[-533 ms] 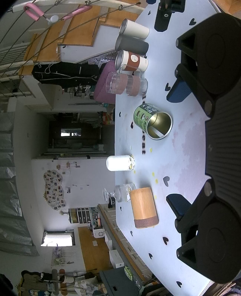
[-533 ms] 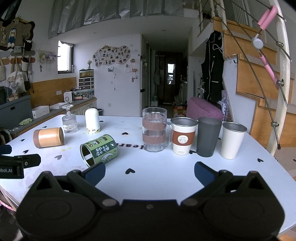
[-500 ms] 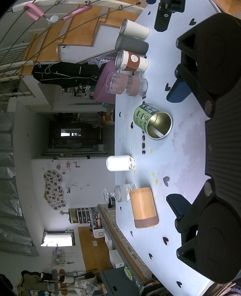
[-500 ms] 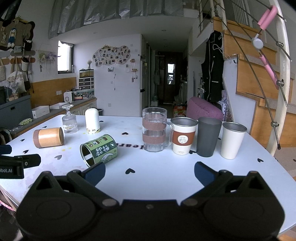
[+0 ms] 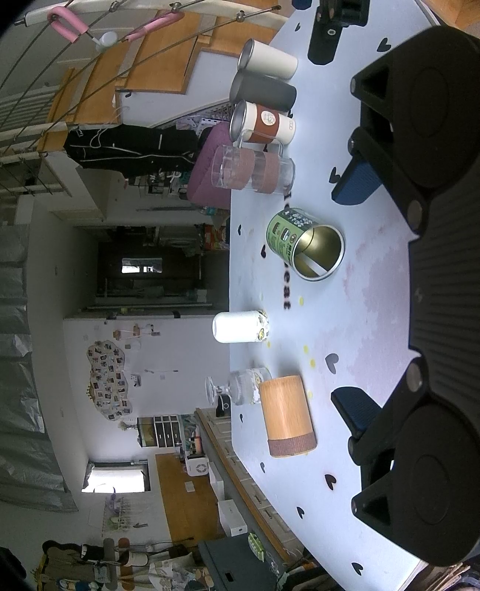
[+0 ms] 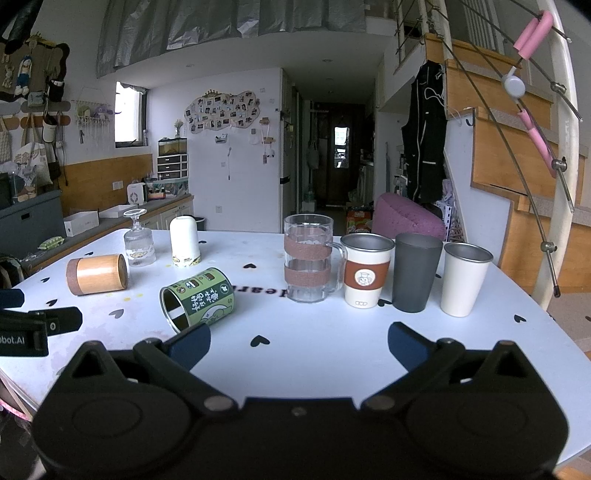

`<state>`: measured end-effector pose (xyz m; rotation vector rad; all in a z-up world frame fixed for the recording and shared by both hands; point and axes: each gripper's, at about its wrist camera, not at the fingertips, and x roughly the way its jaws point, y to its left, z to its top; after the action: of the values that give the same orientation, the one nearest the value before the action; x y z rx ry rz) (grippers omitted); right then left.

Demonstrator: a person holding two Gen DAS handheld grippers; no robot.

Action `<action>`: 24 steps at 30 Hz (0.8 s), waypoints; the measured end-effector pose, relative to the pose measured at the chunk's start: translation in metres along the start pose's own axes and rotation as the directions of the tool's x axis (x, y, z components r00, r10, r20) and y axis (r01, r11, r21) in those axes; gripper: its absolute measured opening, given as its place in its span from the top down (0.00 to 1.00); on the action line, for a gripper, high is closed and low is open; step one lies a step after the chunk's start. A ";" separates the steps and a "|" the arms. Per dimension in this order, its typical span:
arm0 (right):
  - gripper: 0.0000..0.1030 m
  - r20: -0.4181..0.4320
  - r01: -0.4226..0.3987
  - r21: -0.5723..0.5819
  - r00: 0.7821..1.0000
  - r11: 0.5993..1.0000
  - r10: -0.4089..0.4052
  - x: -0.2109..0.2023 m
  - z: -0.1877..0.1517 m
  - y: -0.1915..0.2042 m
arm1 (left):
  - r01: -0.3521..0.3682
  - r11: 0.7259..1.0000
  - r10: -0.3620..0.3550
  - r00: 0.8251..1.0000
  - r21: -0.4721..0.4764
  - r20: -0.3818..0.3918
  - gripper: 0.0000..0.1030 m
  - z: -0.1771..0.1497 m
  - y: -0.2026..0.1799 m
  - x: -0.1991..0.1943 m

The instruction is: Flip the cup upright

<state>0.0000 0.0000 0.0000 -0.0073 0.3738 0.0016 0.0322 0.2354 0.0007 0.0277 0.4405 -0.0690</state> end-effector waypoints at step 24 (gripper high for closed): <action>0.00 0.004 0.003 0.000 1.000 1.000 -0.003 -0.003 -0.001 -0.006 | 0.035 0.999 -0.035 0.999 -0.009 0.016 0.00 0.002 0.000 -0.002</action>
<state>-0.0031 -0.0056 0.0005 -0.0077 0.3693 -0.0015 0.0309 0.2352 0.0033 0.0105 0.4251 -0.1020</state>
